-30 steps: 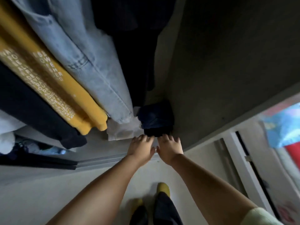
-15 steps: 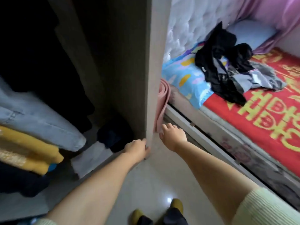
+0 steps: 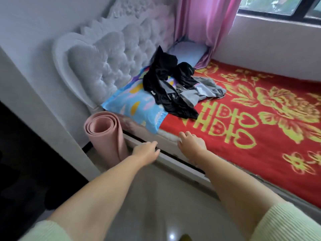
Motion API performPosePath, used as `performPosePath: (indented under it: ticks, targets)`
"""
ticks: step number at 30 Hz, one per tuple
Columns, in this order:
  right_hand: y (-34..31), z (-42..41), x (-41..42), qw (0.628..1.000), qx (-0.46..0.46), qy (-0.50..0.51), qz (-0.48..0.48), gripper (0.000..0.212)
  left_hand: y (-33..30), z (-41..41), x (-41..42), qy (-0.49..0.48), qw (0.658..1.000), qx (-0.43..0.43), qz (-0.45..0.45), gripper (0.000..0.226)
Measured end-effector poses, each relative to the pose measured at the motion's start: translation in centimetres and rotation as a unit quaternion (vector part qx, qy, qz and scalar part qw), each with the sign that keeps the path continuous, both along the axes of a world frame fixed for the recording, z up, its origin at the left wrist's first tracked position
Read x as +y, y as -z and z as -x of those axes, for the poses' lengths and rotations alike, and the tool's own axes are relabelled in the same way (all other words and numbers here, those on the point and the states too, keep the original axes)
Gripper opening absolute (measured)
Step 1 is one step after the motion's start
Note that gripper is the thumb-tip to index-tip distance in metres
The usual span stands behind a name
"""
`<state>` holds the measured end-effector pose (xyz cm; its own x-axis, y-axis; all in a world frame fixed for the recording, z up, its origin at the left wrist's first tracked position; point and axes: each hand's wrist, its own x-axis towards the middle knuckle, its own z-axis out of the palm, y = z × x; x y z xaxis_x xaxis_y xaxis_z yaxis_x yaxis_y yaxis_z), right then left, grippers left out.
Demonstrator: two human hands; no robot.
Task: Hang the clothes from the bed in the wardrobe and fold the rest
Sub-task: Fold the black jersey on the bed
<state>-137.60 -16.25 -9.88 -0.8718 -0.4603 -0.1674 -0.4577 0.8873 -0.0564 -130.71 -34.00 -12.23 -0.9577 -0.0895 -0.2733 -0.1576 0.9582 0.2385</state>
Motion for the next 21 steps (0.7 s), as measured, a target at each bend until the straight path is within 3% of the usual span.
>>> performPosePath:
  ticks: [12, 21]
  targets:
    - [-0.7, 14.3, 10.7, 1.000, 0.008, -0.007, -0.015, 0.039, -1.8, 15.6, 10.4, 0.019, 1.000, 0.007, 0.009, 0.043]
    - [1.3, 24.1, 11.5, 1.000, -0.004, -0.006, -0.027, 0.040, 0.3, 25.5, 10.1, 0.024, 0.999, -0.004, 0.025, 0.042]
